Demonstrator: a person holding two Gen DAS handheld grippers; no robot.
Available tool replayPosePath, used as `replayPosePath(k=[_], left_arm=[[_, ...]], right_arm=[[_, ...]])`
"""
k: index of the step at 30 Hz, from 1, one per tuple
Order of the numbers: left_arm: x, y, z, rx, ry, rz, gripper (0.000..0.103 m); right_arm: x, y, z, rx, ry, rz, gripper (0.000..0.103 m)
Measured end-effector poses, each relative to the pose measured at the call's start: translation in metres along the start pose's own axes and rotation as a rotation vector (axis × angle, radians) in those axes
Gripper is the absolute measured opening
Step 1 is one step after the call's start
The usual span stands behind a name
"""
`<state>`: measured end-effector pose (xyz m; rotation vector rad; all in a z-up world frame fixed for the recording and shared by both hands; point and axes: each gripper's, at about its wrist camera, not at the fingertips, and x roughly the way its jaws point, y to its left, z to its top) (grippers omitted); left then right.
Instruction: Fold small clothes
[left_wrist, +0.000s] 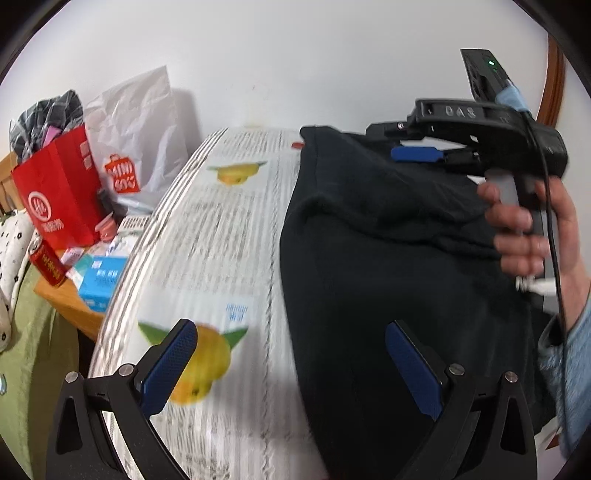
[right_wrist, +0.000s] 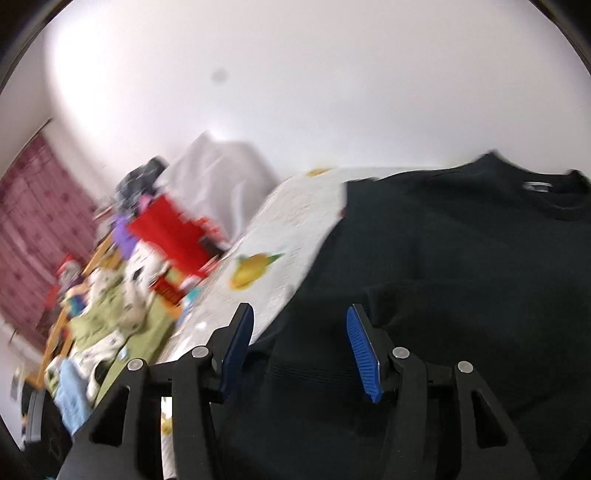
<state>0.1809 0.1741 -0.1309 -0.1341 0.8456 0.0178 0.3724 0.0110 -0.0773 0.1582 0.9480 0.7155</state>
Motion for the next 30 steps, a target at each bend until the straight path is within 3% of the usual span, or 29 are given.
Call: replayPosePath(k=[4, 7, 11, 20, 29, 30], left_arm=[[0.006, -0.01, 0.021, 0.006, -0.017, -0.048, 0.1], [0.016, -0.022, 0.039, 0.023, -0.031, -0.087, 0.091], [0.037, -0.041, 0.064, 0.04, -0.029, -0.15, 0.079], [0.097, -0.065, 0.104, 0.051, 0.004, -0.193, 0.06], [0.148, -0.049, 0.108, -0.076, 0.108, -0.215, 0.056], [0.15, -0.048, 0.108, -0.081, 0.107, -0.214, 0.052]], right_arm=[[-0.041, -0.002, -0.009, -0.072, -0.083, -0.109, 0.052], [-0.081, -0.025, -0.025, -0.123, -0.087, -0.301, 0.052], [-0.13, -0.07, -0.055, -0.116, -0.059, -0.485, 0.052], [-0.222, -0.18, -0.122, 0.069, -0.045, -0.682, 0.052], [-0.259, -0.222, -0.153, 0.172, -0.066, -0.738, 0.052], [-0.259, -0.221, -0.153, 0.172, -0.067, -0.742, 0.052]])
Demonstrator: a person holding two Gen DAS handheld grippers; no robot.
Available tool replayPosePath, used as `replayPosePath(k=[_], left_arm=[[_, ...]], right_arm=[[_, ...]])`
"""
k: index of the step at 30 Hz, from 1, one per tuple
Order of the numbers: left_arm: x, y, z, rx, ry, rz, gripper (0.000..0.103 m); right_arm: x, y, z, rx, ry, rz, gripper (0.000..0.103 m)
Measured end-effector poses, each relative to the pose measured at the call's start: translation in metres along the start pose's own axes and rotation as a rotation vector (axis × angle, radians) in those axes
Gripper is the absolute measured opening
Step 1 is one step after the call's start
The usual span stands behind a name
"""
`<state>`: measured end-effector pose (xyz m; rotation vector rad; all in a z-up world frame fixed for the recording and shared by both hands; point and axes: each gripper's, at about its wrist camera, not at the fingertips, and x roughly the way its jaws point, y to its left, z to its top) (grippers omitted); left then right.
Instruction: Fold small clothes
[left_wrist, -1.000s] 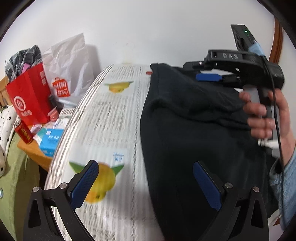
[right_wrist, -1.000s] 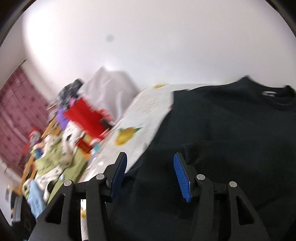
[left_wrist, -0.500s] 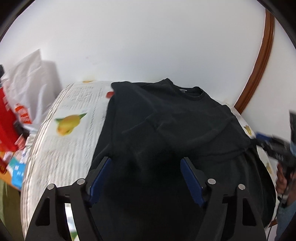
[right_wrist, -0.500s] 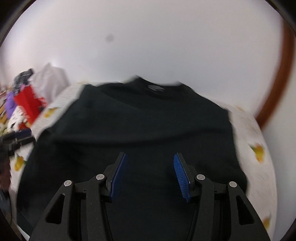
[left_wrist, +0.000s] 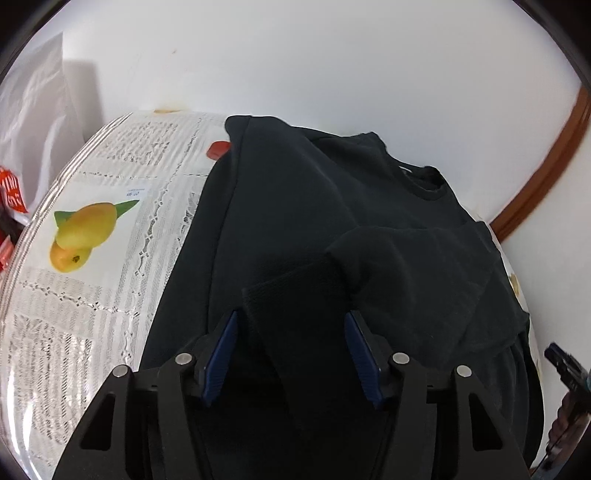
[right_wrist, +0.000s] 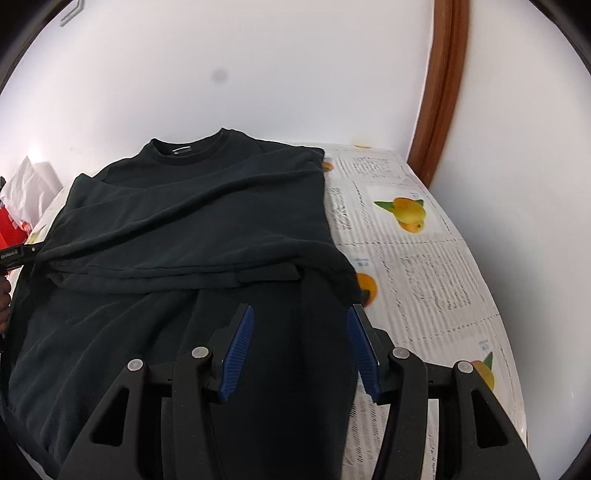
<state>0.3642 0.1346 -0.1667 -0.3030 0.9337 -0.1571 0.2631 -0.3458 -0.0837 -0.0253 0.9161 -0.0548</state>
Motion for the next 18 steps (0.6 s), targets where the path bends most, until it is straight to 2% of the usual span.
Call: replayPosePath(k=[1, 5, 10, 12, 14, 16, 18], left_arm=[[0.002, 0.0, 0.0, -0.009, -0.006, 0.006, 0.049], [-0.002, -0.005, 0.002, -0.011, -0.025, 0.028, 0.012], [-0.039, -0.015, 0.01, 0.031, -0.112, 0.002, 0.01], [-0.053, -0.014, 0.017, 0.044, -0.139, 0.012, 0.01], [-0.054, -0.012, 0.017, 0.056, -0.15, 0.057, 0.01], [-0.047, -0.01, 0.015, 0.076, -0.14, 0.106, 0.01], [-0.034, -0.004, 0.013, 0.059, -0.091, 0.107, 0.01]], right_arm=[[0.001, 0.003, -0.001, -0.002, -0.002, -0.003, 0.052], [0.002, 0.01, 0.0, -0.007, -0.004, 0.013, 0.052], [0.001, 0.028, 0.013, -0.042, -0.038, 0.046, 0.052], [0.003, 0.033, 0.021, -0.06, -0.059, 0.051, 0.052], [0.01, 0.035, 0.029, -0.066, -0.075, 0.028, 0.052], [0.02, 0.034, 0.035, -0.065, -0.081, 0.016, 0.052], [0.04, 0.028, 0.038, -0.041, -0.058, -0.019, 0.052]])
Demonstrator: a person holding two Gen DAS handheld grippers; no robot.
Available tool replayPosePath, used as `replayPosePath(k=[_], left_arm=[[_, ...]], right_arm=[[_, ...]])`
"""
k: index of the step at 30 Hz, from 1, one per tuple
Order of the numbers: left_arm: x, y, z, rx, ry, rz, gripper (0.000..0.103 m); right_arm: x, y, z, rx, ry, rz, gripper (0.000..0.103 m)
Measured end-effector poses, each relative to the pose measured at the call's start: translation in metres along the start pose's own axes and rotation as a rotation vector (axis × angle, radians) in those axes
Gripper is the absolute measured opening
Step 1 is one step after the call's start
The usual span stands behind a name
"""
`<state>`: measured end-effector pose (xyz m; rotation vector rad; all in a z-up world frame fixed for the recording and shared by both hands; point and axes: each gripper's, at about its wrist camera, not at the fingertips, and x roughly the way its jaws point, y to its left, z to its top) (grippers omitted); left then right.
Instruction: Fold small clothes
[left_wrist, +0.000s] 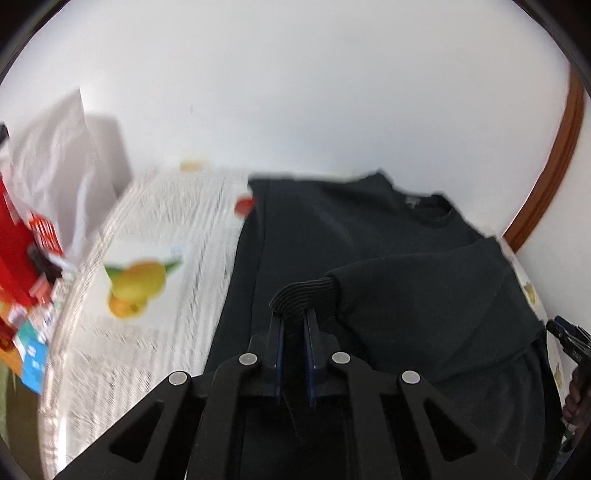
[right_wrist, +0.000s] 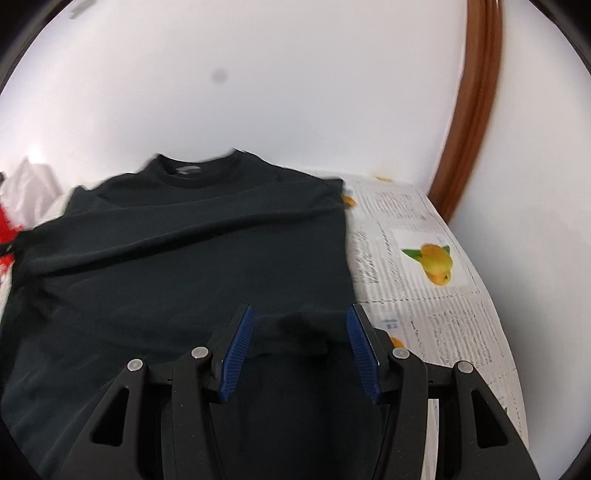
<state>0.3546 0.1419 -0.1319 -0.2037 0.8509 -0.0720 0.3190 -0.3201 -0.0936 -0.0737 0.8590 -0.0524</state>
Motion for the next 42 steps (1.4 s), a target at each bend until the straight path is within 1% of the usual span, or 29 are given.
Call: replayPosePath(k=[1, 3, 4, 7, 12, 15, 18, 20, 23, 26, 28, 29, 30, 31, 32, 34, 35, 38, 42], left_arm=[[0.006, 0.001, -0.002, -0.009, 0.023, 0.002, 0.01], [0.013, 0.002, -0.005, -0.014, 0.037, 0.012, 0.01], [0.014, 0.002, -0.006, -0.016, 0.04, 0.016, 0.011], [0.011, 0.0, -0.007, -0.014, 0.033, 0.04, 0.014], [-0.004, -0.008, -0.009, 0.016, 0.005, 0.068, 0.014], [-0.022, -0.016, -0.014, 0.041, -0.026, 0.094, 0.014], [-0.042, -0.023, -0.019, 0.06, -0.035, 0.102, 0.014], [-0.059, -0.027, -0.026, 0.054, -0.046, 0.087, 0.014], [-0.081, -0.031, -0.039, 0.058, -0.061, 0.102, 0.014], [-0.102, -0.034, -0.059, 0.065, -0.054, 0.1, 0.015], [-0.115, -0.032, -0.075, 0.054, -0.034, 0.089, 0.022], [-0.12, -0.031, -0.081, 0.047, -0.027, 0.081, 0.032], [-0.128, -0.028, -0.089, 0.029, -0.026, 0.058, 0.037], [-0.134, -0.026, -0.094, 0.017, -0.031, 0.047, 0.049], [-0.142, -0.023, -0.1, 0.007, -0.037, 0.047, 0.058], [-0.156, -0.02, -0.114, 0.002, -0.049, 0.062, 0.059], [-0.162, -0.019, -0.119, 0.0, -0.054, 0.064, 0.059], [-0.17, -0.015, -0.14, -0.001, -0.055, 0.078, 0.059], [-0.16, -0.01, -0.172, 0.006, -0.014, 0.122, 0.059]], right_arm=[[0.006, -0.003, 0.0, 0.006, 0.01, -0.011, 0.052], [0.027, -0.01, -0.003, 0.024, 0.068, -0.045, 0.052], [0.036, -0.014, -0.006, 0.04, 0.093, -0.044, 0.052], [0.038, -0.021, -0.011, 0.074, 0.098, -0.033, 0.052], [0.019, -0.025, -0.016, 0.093, 0.088, -0.002, 0.052], [0.001, -0.026, -0.022, 0.087, 0.077, -0.004, 0.052], [-0.024, -0.027, -0.028, 0.077, 0.052, -0.031, 0.052], [-0.043, -0.03, -0.035, 0.09, 0.032, -0.024, 0.052], [-0.066, -0.032, -0.048, 0.086, 0.044, -0.003, 0.052], [-0.085, -0.032, -0.063, 0.059, 0.047, -0.013, 0.052], [-0.097, -0.034, -0.077, 0.058, 0.056, -0.01, 0.053], [-0.102, -0.037, -0.085, 0.064, 0.063, -0.007, 0.053], [-0.107, -0.039, -0.094, 0.066, 0.074, -0.003, 0.054], [-0.111, -0.043, -0.104, 0.075, 0.084, -0.002, 0.056], [-0.115, -0.046, -0.112, 0.087, 0.089, 0.003, 0.059], [-0.12, -0.051, -0.126, 0.101, 0.097, 0.017, 0.07], [-0.122, -0.054, -0.137, 0.117, 0.108, 0.037, 0.071], [-0.121, -0.056, -0.157, 0.138, 0.133, 0.064, 0.073], [-0.118, -0.052, -0.188, 0.139, 0.134, 0.038, 0.073]])
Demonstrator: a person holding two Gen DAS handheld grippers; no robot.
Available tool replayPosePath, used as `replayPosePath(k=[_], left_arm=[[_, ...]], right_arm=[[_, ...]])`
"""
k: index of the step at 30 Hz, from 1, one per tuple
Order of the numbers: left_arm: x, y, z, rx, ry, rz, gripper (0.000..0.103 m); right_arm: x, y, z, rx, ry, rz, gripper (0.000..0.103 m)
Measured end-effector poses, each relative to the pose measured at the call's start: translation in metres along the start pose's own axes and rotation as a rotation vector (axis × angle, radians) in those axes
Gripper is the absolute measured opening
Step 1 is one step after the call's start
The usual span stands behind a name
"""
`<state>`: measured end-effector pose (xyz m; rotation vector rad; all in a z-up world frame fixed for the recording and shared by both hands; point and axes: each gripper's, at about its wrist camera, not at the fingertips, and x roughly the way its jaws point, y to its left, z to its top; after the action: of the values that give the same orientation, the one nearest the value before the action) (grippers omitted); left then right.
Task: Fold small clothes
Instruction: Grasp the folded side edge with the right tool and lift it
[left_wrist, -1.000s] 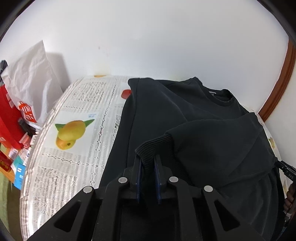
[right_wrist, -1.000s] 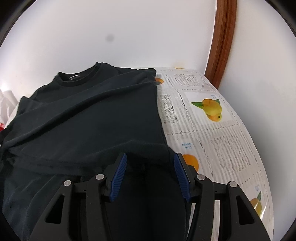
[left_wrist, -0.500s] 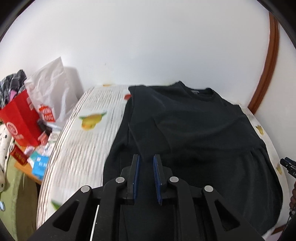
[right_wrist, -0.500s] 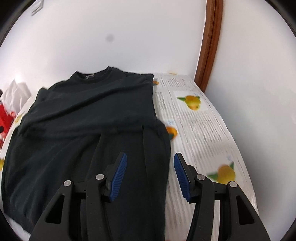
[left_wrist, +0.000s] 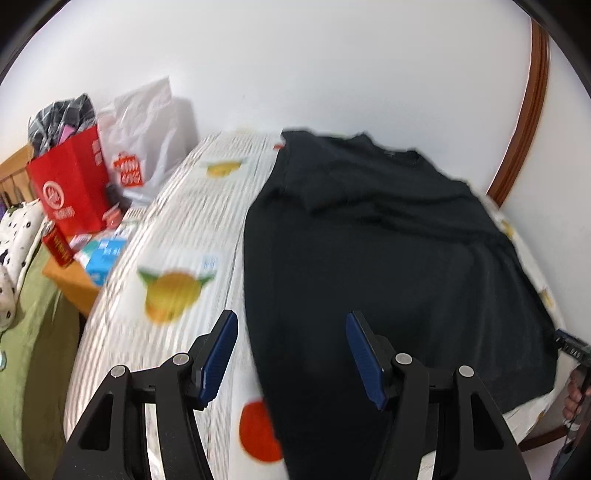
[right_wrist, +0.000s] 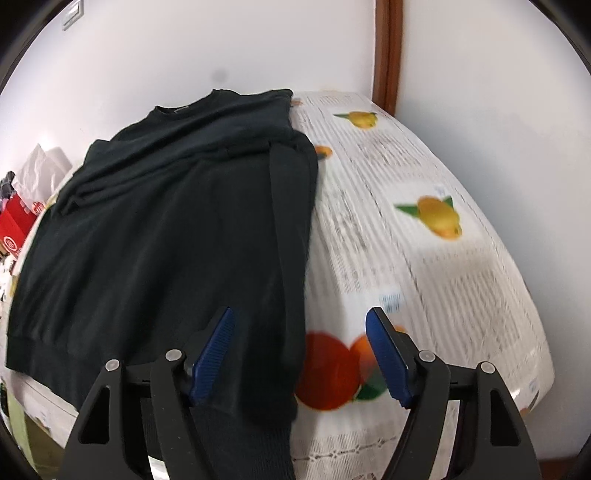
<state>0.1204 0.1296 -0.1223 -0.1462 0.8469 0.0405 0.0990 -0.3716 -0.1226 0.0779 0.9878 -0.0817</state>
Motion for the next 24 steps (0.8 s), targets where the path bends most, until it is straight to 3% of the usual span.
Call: replayPosePath(k=[5, 8, 15, 24], left_arm=[[0.02, 0.008, -0.034, -0.005, 0.068, 0.026, 0.059], [0.025, 0.011, -0.043, -0.001, 0.065, 0.029, 0.055], [0.031, -0.002, -0.039, 0.046, 0.053, 0.034, 0.043], [0.038, -0.007, -0.035, 0.052, 0.025, 0.038, 0.043]], right_arm=[[0.011, 0.005, -0.019, -0.012, -0.003, 0.019, 0.065], [0.01, 0.011, -0.022, -0.023, -0.04, 0.006, 0.061], [0.024, 0.019, -0.006, -0.023, -0.049, 0.006, 0.055], [0.034, 0.024, 0.003, -0.026, -0.068, -0.014, 0.051]])
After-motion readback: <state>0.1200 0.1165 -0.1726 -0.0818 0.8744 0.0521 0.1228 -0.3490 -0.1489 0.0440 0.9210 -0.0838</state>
